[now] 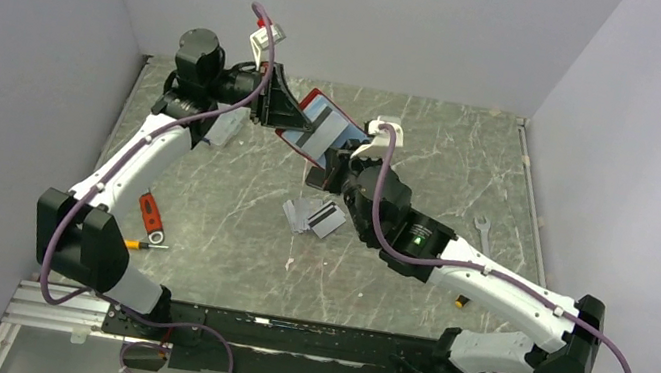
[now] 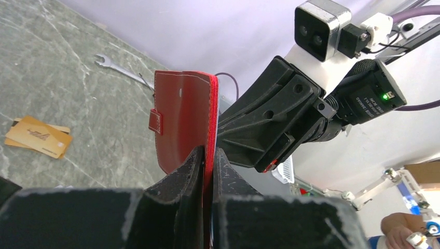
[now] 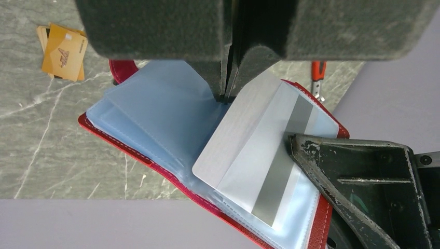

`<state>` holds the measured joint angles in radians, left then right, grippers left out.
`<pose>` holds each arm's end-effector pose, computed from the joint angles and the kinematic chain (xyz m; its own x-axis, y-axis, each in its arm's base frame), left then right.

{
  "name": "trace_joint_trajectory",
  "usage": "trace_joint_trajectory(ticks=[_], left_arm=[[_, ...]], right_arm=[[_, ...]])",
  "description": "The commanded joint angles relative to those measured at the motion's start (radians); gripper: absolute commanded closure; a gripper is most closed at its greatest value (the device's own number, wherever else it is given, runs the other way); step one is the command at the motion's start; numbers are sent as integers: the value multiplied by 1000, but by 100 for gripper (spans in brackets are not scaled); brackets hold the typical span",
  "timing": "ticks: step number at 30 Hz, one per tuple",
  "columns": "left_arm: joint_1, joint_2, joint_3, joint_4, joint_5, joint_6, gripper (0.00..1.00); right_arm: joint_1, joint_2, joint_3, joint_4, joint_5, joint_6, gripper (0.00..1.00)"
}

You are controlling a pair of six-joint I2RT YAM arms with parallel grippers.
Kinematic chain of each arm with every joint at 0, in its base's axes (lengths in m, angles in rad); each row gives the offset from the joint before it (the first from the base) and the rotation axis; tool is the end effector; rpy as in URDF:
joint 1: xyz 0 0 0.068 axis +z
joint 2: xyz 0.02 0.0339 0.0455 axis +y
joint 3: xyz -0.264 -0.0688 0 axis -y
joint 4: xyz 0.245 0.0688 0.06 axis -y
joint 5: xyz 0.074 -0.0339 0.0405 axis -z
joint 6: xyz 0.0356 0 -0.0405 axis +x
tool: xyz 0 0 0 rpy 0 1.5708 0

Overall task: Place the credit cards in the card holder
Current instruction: Insert the credit card into the card holder.

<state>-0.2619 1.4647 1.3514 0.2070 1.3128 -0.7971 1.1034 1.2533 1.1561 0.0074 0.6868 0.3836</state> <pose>0.3050 -0.1174 0.4157 -0.6492 -0.0149 -0.7604 0.7606 -0.0193 -0.6490 0.1501 0.2473 0.3911 -0.1893 0.2672 -0.9449 -0.3612 0.8759 0.3200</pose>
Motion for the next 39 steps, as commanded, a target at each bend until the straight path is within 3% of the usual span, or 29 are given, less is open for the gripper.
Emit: trace_joint_trajectory(ticks=[1, 11, 13, 17, 21, 39], left_arm=[[-11, -40, -11, 151, 18, -89, 100], [-14, -56, -23, 129, 22, -67, 100], [-18, -58, -11, 48, 15, 0, 100], [-26, -56, 69, -285, -53, 261, 100], [-29, -51, 118, -458, -127, 395, 100], [-92, -46, 95, -604, -167, 530, 99]], right_arm=[[7, -33, -7, 39, -25, -18, 100], [6, -13, 28, 66, -44, -20, 100], [7, 1, 45, 67, -47, -15, 100], [7, 17, 68, 82, -59, -9, 100], [7, 30, 77, 89, -82, -1, 100], [7, 64, 109, 95, -97, 6, 100]])
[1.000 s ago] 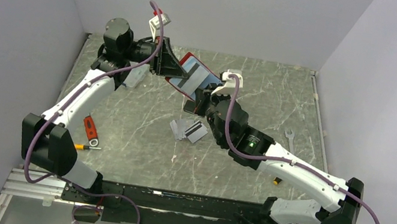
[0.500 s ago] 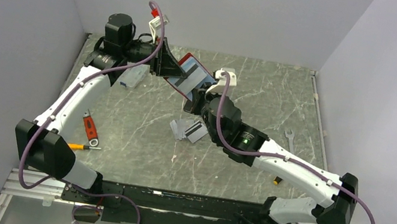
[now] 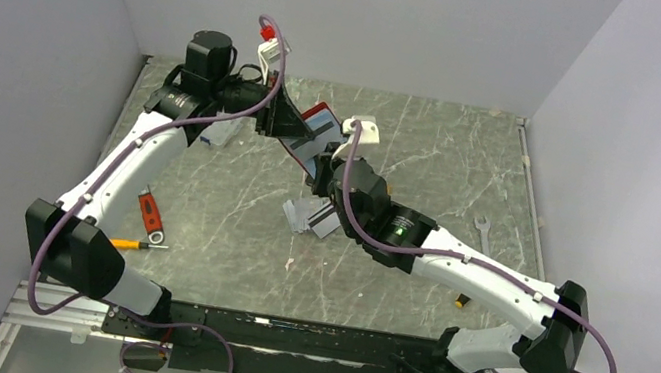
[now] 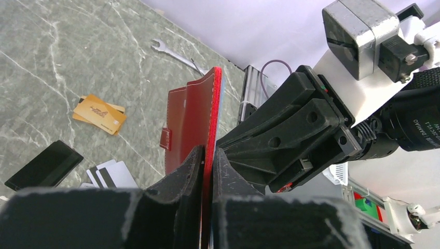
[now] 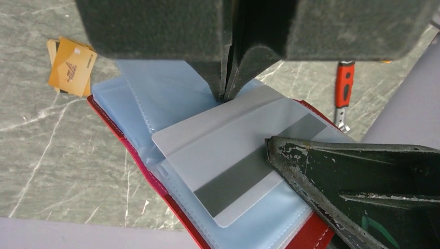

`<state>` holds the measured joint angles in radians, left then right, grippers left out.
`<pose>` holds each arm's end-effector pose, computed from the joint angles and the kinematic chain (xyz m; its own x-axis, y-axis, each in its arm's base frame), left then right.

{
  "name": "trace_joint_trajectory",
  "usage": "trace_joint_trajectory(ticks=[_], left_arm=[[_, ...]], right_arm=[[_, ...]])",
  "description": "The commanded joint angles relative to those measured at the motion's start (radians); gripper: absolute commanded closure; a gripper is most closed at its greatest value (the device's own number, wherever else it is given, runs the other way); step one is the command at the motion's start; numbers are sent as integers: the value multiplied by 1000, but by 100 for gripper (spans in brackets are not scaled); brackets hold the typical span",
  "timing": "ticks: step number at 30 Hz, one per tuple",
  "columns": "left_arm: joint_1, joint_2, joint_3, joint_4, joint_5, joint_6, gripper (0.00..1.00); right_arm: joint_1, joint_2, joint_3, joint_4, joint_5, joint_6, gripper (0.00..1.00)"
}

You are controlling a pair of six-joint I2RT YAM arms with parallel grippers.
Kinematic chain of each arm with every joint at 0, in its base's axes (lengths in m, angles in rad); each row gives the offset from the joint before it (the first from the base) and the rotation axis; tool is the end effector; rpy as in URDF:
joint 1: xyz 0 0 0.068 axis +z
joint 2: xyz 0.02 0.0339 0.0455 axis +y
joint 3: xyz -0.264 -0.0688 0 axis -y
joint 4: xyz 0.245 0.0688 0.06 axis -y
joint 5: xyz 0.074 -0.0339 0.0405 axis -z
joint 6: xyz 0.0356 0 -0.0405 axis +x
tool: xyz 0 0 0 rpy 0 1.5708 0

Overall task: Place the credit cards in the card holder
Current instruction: Insert the credit card into the card holder.

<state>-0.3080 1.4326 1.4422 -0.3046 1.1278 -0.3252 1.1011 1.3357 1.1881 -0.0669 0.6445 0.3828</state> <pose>0.2889 -0.1257 0.4114 -0.5672 0.0367 -0.8227 0.8152 0.1669 -0.5546 0.1593 0.2665 0.3717 -0.2564 0.1546 -0.9541 -0.3788 0.8921 0.2463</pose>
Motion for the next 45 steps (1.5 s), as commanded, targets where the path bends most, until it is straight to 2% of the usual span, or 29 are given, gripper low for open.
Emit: trace_joint_trajectory(ticks=[1, 6, 12, 15, 21, 28, 34, 38, 39, 42, 45], left_arm=[[-47, -14, 6, -108, 14, 70, 99], [-48, -3, 12, -163, -20, 120, 97], [-48, 2, 8, -146, -9, 95, 94], [-36, -6, 5, -125, 17, 74, 99], [23, 5, -51, 117, 139, -184, 100], [24, -6, -122, 361, 191, -394, 100], [24, -14, -128, 360, 187, -394, 100], [28, -9, -130, 281, 160, -339, 100], [32, -2, -136, 263, 156, -328, 100], [53, 21, -170, 263, 156, -333, 100], [67, 37, -213, 323, 168, -372, 100]], right_arm=[[9, -22, 72, 175, -53, 6, 100], [9, -34, 56, 205, -61, 12, 100], [9, -46, 11, 267, -82, 32, 100], [10, -68, -21, 266, -68, 58, 100], [6, -157, -148, 283, -22, 119, 100], [-22, -211, -230, 322, -41, 188, 100], [-26, -204, -226, 316, -68, 200, 100], [-26, -229, -233, 271, -77, 216, 100], [-27, -248, -239, 254, -77, 217, 95], [-28, -322, -287, 197, -48, 230, 69], [-28, -392, -335, 114, 6, 250, 57]])
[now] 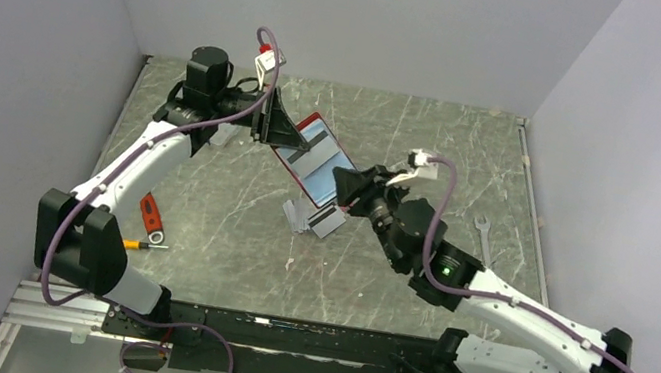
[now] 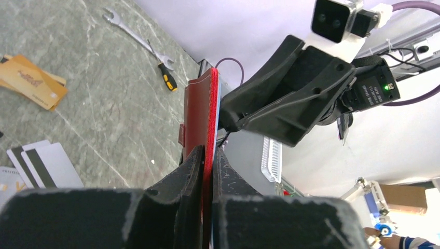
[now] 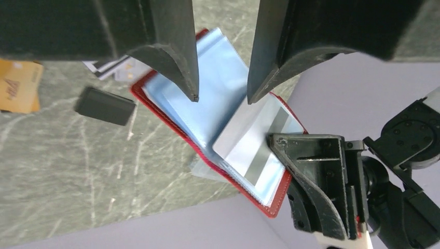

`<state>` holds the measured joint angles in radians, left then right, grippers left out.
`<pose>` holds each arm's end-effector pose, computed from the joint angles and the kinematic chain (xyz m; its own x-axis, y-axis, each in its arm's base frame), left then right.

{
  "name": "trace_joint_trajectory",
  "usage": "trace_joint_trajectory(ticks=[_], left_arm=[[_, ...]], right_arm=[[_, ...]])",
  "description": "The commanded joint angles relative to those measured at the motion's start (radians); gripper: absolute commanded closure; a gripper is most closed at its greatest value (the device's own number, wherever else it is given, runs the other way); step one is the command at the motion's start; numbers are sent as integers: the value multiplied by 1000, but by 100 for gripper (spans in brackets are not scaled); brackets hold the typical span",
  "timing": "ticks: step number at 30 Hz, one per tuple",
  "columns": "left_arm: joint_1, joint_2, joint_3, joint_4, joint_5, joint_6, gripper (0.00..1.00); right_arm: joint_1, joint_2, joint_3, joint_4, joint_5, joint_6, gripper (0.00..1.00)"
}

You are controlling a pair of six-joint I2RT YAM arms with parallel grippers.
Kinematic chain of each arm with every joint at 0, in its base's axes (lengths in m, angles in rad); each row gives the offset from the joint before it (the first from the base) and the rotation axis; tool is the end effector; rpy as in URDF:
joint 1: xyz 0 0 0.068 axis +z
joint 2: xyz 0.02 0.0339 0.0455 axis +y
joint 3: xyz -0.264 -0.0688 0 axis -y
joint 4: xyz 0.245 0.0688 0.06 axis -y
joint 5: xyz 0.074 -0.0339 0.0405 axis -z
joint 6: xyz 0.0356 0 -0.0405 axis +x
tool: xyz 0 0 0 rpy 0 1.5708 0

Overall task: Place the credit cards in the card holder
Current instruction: Insert the credit card into the card holder, then place the card holder at the center of the board.

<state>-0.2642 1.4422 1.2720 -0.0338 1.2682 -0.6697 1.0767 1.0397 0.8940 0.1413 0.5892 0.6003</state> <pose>0.3006 -0.1165 0.3758 -0.7618 0.0144 -0.6477 0.6471 0.0670 -0.7595 0.1317 0.2028 0.3645 -0.2663 0.4959 -0.8265 -0.3853 0.7312 0.5629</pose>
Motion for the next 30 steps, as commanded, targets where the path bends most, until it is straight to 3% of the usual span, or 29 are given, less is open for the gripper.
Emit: trace_joint_trajectory(ticks=[1, 4, 9, 16, 22, 27, 30], left_arm=[[24, 29, -58, 78, 33, -41, 100], [24, 27, -94, 158, 44, -91, 100], [23, 40, -121, 294, 74, -201, 100], [23, 46, -188, 474, 99, -336, 100], [24, 58, -196, 529, 103, -377, 100], [23, 57, -190, 498, 103, -353, 100], [24, 61, -196, 541, 105, -384, 100]], right_arm=[[-4, -113, -56, -120, 77, 44, 55], [-14, -164, -116, -167, 90, 89, 49], [-110, -203, -228, -63, -58, 145, 36], [-308, -228, -424, 295, -396, 258, 33], [-377, -140, -513, 664, -618, 361, 32], [-402, -122, -536, 720, -665, 395, 33], [-412, -165, -552, 662, -631, 405, 33]])
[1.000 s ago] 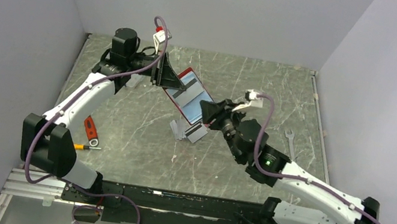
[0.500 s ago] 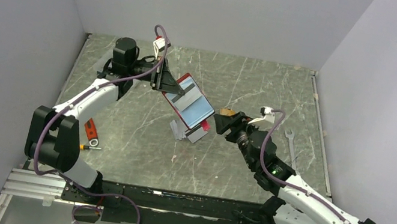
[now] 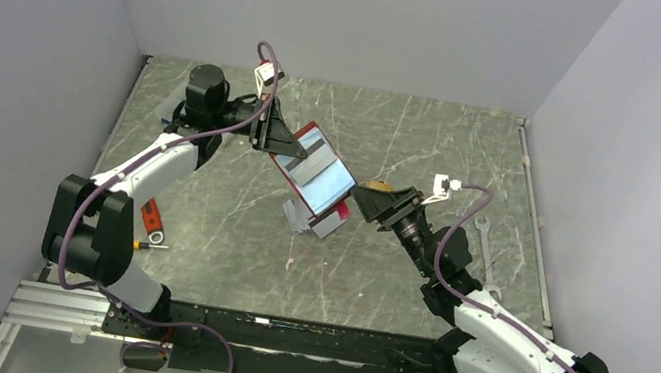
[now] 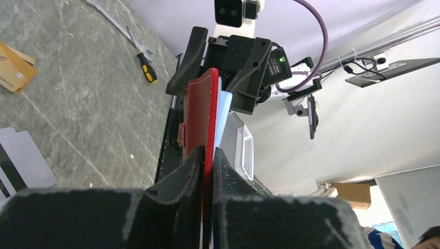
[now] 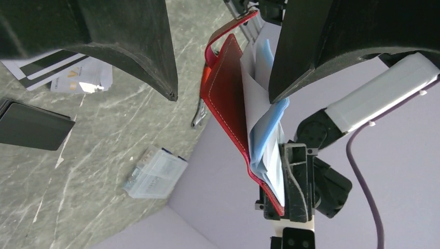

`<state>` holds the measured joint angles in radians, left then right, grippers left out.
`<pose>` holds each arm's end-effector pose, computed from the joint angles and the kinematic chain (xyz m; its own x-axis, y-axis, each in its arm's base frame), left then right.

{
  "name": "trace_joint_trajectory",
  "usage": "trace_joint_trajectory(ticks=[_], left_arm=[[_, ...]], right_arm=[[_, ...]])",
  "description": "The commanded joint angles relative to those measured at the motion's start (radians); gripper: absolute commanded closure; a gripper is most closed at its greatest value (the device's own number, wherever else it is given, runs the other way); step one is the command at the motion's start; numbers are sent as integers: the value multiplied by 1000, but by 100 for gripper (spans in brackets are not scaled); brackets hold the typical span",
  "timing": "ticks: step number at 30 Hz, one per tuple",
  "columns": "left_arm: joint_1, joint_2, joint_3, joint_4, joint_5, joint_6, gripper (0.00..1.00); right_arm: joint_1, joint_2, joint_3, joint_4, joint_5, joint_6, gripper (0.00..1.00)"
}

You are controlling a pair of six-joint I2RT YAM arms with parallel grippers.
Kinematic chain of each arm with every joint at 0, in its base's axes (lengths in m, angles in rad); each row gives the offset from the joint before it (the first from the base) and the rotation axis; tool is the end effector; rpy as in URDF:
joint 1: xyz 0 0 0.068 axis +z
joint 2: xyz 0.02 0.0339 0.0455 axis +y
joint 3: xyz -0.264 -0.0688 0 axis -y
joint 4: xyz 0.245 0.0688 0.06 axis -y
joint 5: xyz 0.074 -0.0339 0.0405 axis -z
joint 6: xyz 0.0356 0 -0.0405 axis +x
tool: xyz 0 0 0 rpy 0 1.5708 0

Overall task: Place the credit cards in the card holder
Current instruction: Place the card holder at the center of the board.

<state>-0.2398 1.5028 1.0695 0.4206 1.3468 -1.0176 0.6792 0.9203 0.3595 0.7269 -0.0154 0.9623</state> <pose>0.3138 -0.1125 0.3274 -0.8572 0.0150 -0.5148 0.5148 -0.0057 -0.8573 0.1612 0.1308 0.2622 -0.4515 0.6899 -0.5659 -0.4714 0.3541 0.8078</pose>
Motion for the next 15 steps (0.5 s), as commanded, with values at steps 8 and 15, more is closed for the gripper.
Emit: trace_joint_trajectory(ticks=[8, 15], left_arm=[[0, 6, 6, 175, 29, -111, 100], [1, 12, 1, 256, 32, -173, 100]], right_arm=[[-25, -160, -104, 102, 83, 64, 32], [-25, 58, -24, 302, -78, 77, 30]])
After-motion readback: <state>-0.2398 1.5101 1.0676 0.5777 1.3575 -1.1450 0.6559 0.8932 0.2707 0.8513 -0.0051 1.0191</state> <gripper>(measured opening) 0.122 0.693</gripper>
